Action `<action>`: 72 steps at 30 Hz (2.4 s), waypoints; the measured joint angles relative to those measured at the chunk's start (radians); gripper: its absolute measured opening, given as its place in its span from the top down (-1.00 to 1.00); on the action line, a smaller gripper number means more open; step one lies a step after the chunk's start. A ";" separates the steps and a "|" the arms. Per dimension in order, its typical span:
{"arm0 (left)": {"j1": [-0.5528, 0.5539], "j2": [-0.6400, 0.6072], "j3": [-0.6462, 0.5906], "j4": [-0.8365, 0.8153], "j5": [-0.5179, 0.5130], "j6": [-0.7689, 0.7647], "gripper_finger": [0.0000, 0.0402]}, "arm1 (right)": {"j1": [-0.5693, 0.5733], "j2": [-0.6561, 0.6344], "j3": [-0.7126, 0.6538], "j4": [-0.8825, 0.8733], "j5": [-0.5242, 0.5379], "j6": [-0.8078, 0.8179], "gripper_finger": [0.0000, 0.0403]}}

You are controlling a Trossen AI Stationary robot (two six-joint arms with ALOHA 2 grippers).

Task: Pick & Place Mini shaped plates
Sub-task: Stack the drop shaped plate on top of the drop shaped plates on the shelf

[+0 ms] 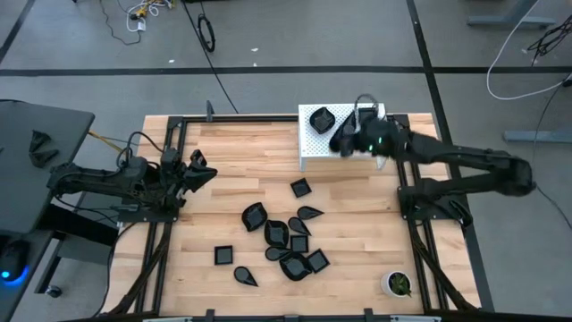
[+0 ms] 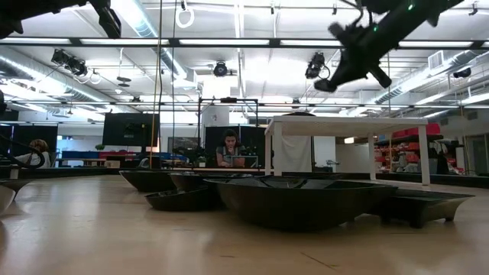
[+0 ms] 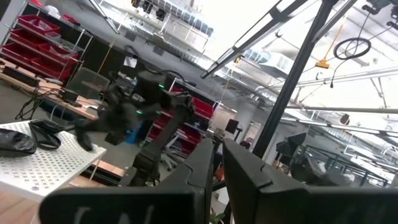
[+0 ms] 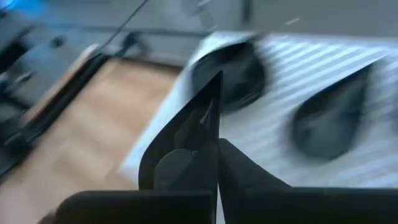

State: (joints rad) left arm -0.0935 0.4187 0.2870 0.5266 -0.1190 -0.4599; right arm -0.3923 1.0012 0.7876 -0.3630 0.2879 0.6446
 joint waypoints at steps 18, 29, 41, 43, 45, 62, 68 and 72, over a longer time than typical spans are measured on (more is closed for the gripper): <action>0.000 0.000 0.000 0.000 0.000 0.000 0.79 | -0.258 0.109 -0.001 0.006 0.026 -0.123 0.98; 0.000 0.000 0.000 0.000 0.000 0.000 0.79 | -0.264 0.121 -0.001 0.016 0.045 -0.130 0.72; 0.000 0.000 0.000 0.000 0.000 0.000 0.79 | -0.193 0.092 -0.001 0.071 -0.024 -0.268 0.40; 0.000 0.000 0.000 0.000 0.000 0.000 0.79 | -0.168 0.092 -0.001 0.042 -0.053 -0.254 0.43; 0.000 0.000 0.000 0.000 0.000 0.000 0.79 | -0.149 0.092 -0.001 -0.007 -0.039 -0.227 0.48; 0.000 0.000 0.000 0.000 0.000 0.000 0.79 | -0.136 0.172 -0.001 -0.073 0.150 -0.157 0.98; 0.000 0.000 0.000 0.000 0.000 -0.001 0.79 | -0.136 0.168 -0.001 -0.017 0.150 -0.184 0.94; 0.000 0.000 0.000 0.000 0.000 0.000 0.79 | -0.128 0.143 -0.001 0.021 0.150 -0.208 0.92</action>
State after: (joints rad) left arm -0.0937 0.4190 0.2871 0.5265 -0.1192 -0.4603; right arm -0.5203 1.1446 0.7864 -0.3424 0.4380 0.4369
